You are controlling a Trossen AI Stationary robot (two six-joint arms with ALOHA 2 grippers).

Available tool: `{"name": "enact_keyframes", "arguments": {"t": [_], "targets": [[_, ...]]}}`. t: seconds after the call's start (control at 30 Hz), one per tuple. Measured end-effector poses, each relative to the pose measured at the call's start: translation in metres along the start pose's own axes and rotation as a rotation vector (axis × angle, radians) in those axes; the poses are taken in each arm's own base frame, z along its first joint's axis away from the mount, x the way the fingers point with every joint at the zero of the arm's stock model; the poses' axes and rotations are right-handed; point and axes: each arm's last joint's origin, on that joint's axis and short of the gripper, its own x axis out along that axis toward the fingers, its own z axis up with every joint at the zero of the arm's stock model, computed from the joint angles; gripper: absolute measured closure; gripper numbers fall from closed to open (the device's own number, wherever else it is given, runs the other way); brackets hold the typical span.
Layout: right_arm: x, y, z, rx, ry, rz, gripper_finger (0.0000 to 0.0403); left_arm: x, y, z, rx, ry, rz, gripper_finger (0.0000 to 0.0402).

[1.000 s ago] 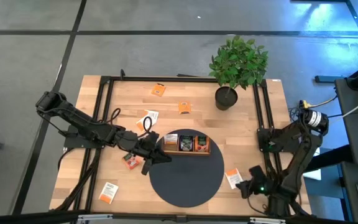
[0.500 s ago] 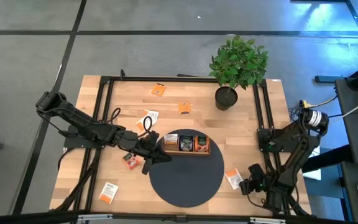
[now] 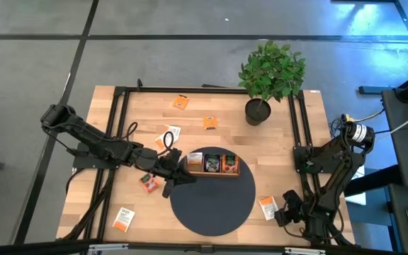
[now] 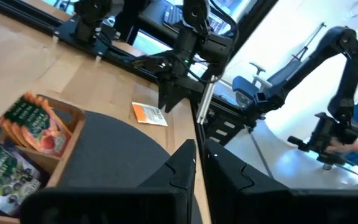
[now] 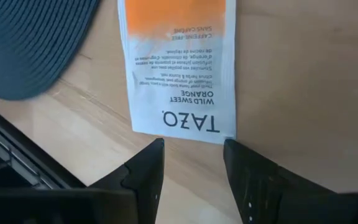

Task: Pick & Place Tea
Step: Put the white tea bag into the left section of the wooden organizer

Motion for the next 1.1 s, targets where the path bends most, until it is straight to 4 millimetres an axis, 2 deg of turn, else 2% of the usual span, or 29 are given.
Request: {"name": "enact_keyframes", "arguments": {"t": [0.3,0.53,0.67,0.83,1.1], "targets": [[0.007,0.011,0.01,-0.094,0.06,-0.069,0.0233,0.001,0.008,0.005,-0.007,-0.018,0.028,0.0373],[-0.008,0.024,0.013,-0.068,0.016,0.054,0.0233,0.001,0.008,0.005,-0.007,-0.017,0.028,0.0373],[-0.015,0.023,0.017,-0.064,0.009,0.032,0.0233,0.001,0.008,0.005,0.004,-0.017,0.028,0.0373],[-0.018,0.013,0.025,-0.032,-0.006,-0.105,0.0233,0.001,0.008,0.005,0.007,-0.017,0.028,0.0373],[-0.008,0.005,0.027,0.026,0.038,-0.073,0.0233,0.001,0.008,0.005,0.007,-0.017,0.028,0.0373]]}}
